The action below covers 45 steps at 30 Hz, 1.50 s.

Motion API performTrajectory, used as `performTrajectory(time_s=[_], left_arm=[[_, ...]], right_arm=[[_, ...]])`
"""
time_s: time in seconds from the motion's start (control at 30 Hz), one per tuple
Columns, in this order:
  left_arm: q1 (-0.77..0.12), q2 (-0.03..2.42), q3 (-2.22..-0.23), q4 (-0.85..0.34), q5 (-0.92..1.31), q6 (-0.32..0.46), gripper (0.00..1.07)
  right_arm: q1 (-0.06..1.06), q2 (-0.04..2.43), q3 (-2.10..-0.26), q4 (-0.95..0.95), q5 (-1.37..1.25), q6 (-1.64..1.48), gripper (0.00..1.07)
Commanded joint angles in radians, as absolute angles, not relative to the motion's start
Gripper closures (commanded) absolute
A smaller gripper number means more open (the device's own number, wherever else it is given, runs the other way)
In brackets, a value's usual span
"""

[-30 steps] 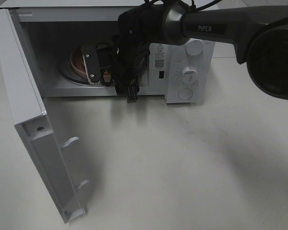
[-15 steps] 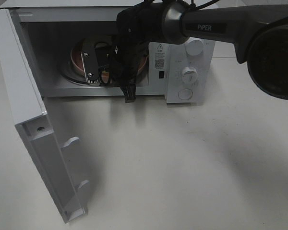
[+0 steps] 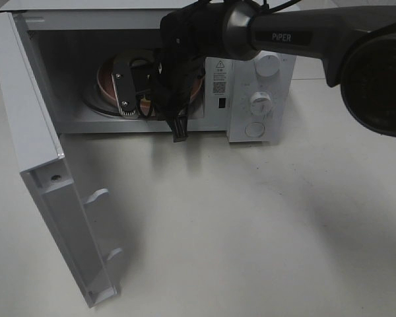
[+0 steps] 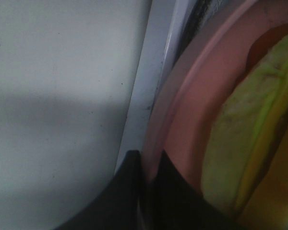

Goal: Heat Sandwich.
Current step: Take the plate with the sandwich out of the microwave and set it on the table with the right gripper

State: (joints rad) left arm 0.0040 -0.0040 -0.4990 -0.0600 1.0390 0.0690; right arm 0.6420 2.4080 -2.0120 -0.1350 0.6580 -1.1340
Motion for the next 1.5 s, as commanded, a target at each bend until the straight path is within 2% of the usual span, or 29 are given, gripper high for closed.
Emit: performTrajectory(time_s=[0.03,0.63,1.5], left_arm=[[0.007,-0.027,-0.496,-0.061,1.039,0.064,0.05],[0.007,-0.027,-0.496,-0.061,1.039,0.064,0.05],[0.007,-0.027,-0.496,-0.061,1.039,0.064,0.05]], right_arm=[[0.644,2.374,-1.991,-0.134,0.677,-1.145,1.07],[0.644,2.194,-1.703,-0.149,0.47,-1.278,1.07],[0.69,1.953,-1.392,-0.121,0.424,-1.33,1.07]])
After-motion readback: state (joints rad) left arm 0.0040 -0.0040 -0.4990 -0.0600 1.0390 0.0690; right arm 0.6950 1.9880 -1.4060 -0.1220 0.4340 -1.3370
